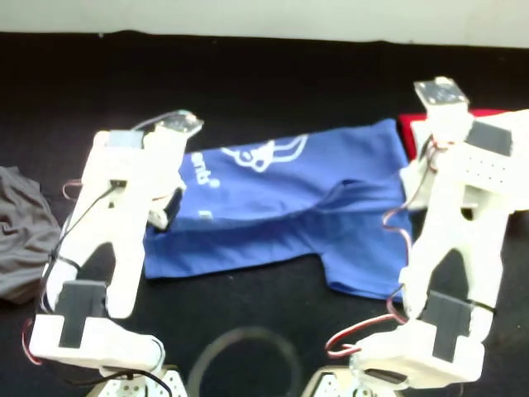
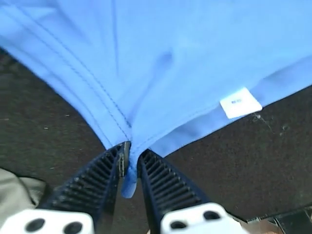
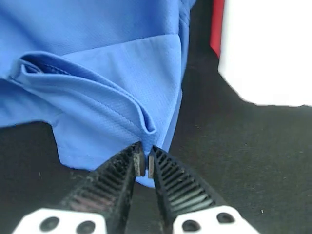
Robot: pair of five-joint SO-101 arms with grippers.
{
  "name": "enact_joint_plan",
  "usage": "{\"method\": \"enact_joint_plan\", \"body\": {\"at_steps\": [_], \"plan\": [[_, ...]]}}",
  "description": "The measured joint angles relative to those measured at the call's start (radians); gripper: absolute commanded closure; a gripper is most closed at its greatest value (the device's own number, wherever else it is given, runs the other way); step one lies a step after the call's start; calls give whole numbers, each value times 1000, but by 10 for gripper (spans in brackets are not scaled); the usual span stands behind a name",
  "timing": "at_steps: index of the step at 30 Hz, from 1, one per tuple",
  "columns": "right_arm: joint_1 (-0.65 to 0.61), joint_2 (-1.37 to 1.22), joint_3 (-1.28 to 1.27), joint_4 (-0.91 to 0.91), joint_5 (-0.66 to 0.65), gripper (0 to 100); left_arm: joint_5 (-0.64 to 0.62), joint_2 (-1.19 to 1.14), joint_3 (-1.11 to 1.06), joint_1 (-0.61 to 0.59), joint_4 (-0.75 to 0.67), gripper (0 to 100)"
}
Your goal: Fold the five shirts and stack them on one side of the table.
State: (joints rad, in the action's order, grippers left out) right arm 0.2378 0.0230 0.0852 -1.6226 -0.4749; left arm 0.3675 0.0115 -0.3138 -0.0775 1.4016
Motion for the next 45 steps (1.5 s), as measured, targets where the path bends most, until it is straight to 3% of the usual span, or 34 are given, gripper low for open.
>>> {"method": "enact_joint_plan", "body": {"at_steps": [9,18,34,45], "plan": [[15,0,-6,-78,-8,993,0,6,-187,6,-117,992],[25,0,-94,-86,-8,993,0,6,-198,5,-133,992],[97,186,-555,276,-71,993,0,8,-261,40,-157,992],[98,192,-574,307,-71,993,0,8,-272,41,-183,992]]}}
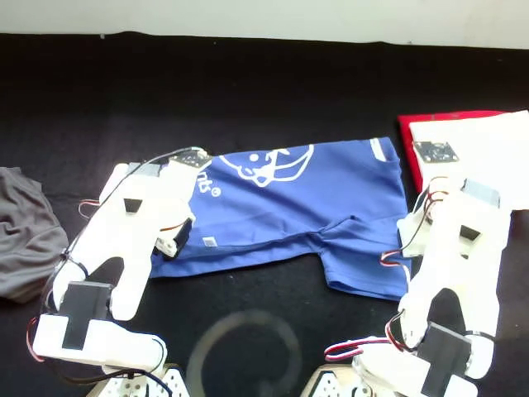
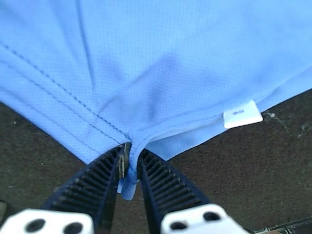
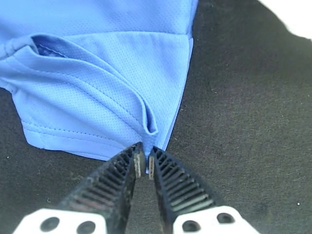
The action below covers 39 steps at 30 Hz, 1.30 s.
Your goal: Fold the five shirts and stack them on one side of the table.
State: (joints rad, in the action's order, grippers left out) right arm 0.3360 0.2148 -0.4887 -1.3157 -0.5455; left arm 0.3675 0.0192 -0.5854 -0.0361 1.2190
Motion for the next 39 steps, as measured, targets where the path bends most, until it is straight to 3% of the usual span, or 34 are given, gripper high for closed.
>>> {"method": "enact_joint_plan", "body": {"at_steps": [3,9,20,23,24,33,39], "plan": [[2,0,-2,0,0,990,0,0,0,0,0,973],[2,0,-2,-12,0,935,0,0,3,0,34,818],[-129,147,132,-239,55,915,0,0,359,-60,310,835],[-158,215,193,-238,92,943,-2,0,391,-58,311,937],[-166,229,203,-222,109,984,-3,0,384,-55,290,995],[-241,55,170,72,190,992,-49,0,60,61,-55,991],[-304,-195,170,110,190,992,-49,2,-101,49,-181,991]]}}
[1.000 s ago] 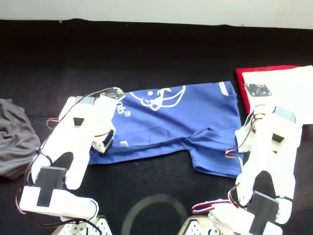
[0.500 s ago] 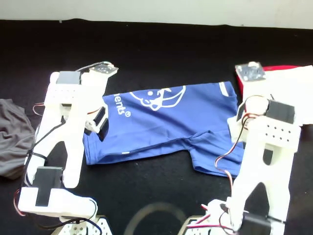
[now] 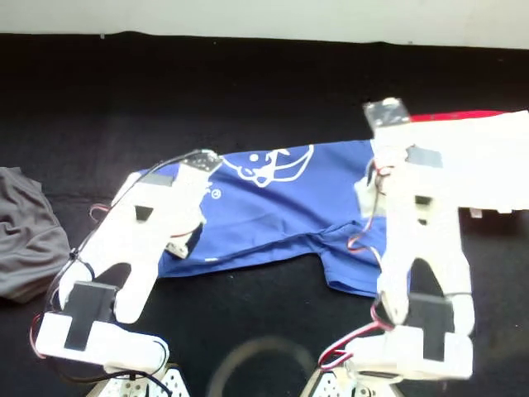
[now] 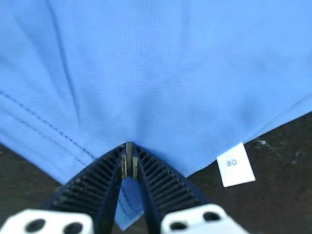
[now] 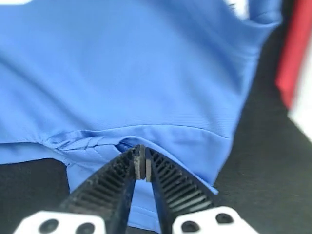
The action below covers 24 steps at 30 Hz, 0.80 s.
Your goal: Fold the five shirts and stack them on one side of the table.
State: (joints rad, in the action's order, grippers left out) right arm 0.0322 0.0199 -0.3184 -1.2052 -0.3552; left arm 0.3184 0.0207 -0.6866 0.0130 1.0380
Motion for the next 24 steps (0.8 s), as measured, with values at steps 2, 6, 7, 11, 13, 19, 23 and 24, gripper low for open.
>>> {"method": "enact_joint_plan", "body": {"at_steps": [2,6,7,11,13,19,23,24], "plan": [[-25,-51,-8,3,0,992,0,12,-25,-29,-21,991],[-68,-86,-9,3,0,992,-2,31,-68,-71,-69,991],[-75,-87,-9,2,0,992,-2,35,-74,-74,-75,991],[-115,-89,-9,-104,0,992,-2,37,-77,-74,-83,991],[-137,-89,-9,-183,-15,992,-2,37,-78,-74,-83,991],[-141,-89,115,-417,-75,992,-2,40,-83,-74,-86,991],[-103,-95,273,-430,-78,992,-2,40,-83,-74,-86,991],[-95,-95,293,-402,-78,992,-2,40,-83,-74,-86,991]]}}
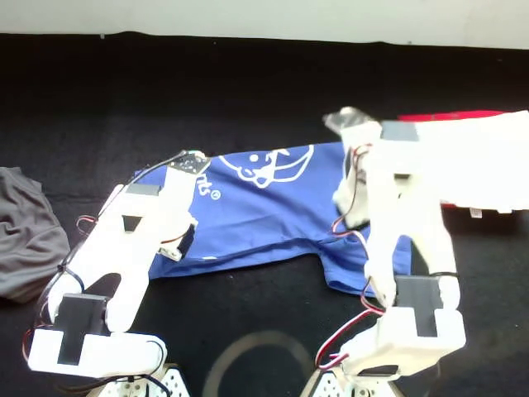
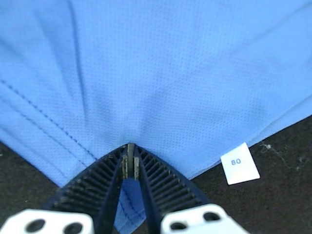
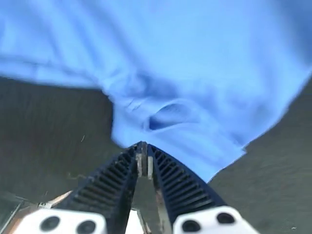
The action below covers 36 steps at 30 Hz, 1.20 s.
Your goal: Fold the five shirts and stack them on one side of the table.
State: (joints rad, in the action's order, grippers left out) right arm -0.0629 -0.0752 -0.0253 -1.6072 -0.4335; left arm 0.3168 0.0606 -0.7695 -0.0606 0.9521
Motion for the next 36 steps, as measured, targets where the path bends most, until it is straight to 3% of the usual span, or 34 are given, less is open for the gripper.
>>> {"method": "enact_joint_plan", "body": {"at_steps": [8,13,17,28,36], "plan": [[3,-3,-173,321,0,992,0,0,0,0,0,991],[3,-3,-307,382,0,992,0,0,0,0,0,991],[3,-3,-334,362,0,992,0,0,0,0,0,991],[-8,-3,-358,74,0,992,0,0,0,0,0,991],[-15,183,-459,64,0,992,0,0,0,0,0,991]]}}
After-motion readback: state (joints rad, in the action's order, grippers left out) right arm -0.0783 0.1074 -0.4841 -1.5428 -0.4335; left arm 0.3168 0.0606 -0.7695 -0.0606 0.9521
